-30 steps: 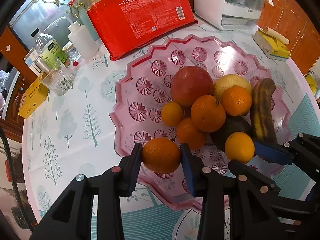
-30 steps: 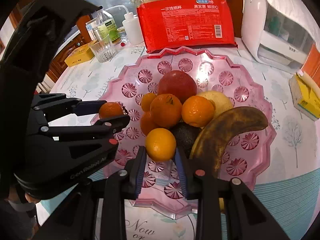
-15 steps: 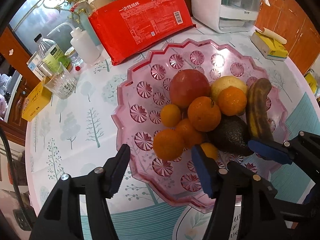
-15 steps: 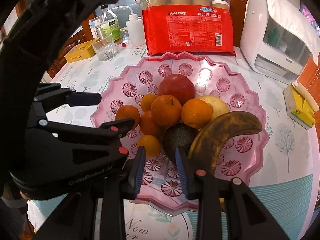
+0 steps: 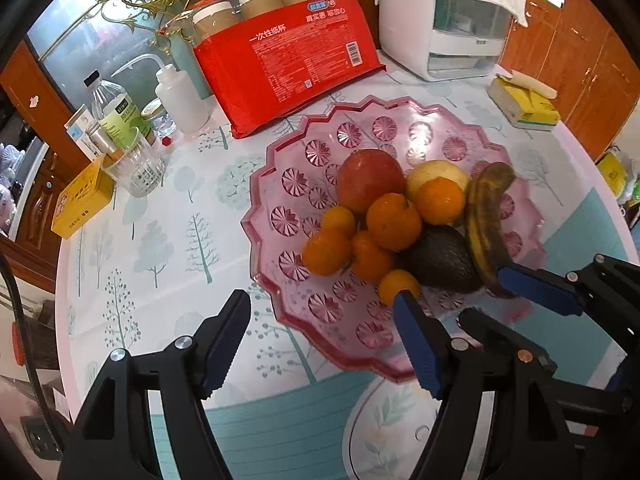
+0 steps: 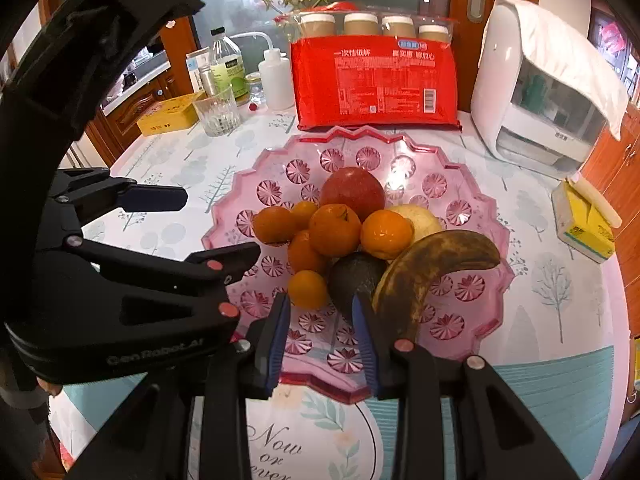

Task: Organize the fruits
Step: 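Withdraw both tools from the bowl toward the two red fruits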

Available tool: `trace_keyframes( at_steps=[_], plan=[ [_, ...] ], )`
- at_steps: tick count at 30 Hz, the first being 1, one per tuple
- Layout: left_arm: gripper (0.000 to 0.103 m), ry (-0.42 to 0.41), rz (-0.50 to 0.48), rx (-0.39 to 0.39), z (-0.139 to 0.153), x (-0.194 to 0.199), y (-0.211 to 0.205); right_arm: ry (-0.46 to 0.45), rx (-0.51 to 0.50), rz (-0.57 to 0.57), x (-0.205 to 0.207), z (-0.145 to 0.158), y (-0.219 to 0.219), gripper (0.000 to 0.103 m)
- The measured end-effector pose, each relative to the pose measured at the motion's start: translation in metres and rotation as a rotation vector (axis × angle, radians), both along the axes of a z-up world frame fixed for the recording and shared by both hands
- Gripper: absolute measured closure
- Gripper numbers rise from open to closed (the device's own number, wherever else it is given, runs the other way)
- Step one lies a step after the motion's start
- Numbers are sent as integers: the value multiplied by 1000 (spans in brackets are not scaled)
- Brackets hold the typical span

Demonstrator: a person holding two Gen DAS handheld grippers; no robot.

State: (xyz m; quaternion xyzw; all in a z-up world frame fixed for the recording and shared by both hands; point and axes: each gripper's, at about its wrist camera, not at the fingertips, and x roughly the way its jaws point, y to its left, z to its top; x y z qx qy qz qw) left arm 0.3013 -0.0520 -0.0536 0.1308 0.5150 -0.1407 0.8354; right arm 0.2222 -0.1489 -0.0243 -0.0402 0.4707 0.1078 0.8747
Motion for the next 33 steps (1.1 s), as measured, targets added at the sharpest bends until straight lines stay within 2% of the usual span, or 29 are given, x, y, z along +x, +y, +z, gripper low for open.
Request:
trace_keyframes(
  at_steps=[8,17,22,28,33],
  plan=[
    [29,-45,-9,-29,26,-27,7,-35,-2,-14,-21,18,4,70],
    [29,-172,-5,-120,67,-60,27,-88,7,-50,-50,45,3,70],
    [25,-178,19,-73,78,-75,45,-116,17,-63,-72,58,6,70],
    [23,-178,65,-82,84,-91,84,-133,34,-84,-98,64,15,70],
    [15,-208,43,-51,83,-112,105,-125,49,-97,-118,62,26,70]
  ],
)
